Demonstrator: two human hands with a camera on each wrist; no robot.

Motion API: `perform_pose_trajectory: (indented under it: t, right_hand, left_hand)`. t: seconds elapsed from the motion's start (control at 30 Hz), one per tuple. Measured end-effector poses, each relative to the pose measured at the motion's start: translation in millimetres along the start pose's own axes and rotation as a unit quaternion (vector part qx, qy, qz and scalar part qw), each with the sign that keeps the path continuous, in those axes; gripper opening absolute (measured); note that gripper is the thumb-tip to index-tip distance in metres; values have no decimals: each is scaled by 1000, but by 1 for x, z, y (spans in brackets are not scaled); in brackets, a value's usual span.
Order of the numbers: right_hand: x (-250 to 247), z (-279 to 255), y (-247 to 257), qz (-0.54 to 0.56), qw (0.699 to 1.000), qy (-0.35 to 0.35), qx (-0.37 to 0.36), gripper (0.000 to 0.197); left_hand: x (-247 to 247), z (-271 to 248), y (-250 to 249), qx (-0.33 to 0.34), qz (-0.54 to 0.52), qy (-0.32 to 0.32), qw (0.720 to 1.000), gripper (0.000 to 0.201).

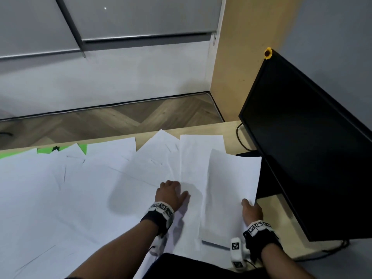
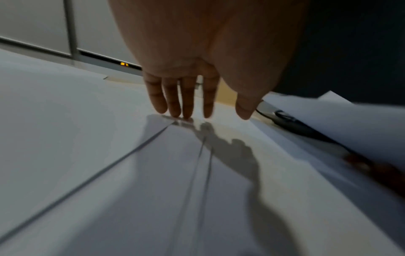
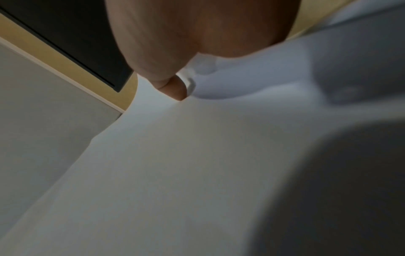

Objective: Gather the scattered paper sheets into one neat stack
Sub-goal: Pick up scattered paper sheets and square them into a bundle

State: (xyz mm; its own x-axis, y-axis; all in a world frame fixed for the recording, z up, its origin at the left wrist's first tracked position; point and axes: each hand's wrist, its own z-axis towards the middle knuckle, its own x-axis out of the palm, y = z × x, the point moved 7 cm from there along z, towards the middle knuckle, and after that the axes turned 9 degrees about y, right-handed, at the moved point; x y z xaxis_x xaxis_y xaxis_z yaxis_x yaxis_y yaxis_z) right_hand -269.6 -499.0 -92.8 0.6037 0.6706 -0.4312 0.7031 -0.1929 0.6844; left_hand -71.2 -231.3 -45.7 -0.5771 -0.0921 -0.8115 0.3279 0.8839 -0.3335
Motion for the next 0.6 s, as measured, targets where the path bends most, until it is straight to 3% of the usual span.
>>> perform_pose_trajectory:
  t: [0.2,0.3,0.47,0.6]
  right_hand:
    - [1,3,-7,-10,1000,24,-11,50]
    - [0,4,-8,-9,1000,27,-8,37]
    - [-8,1,-9,16,999,30,13,21]
    - [-12,-4,-11,20,999,34,29,18]
  left_hand:
    - [-6,25,-2,-157,-140,26,977,82]
    - [0,30,-10,-197,-221,35,955,91]
    - [18,31,-35,-171,-324,61,929,77]
    - [25,24,-60,-119,-277,91,949,46]
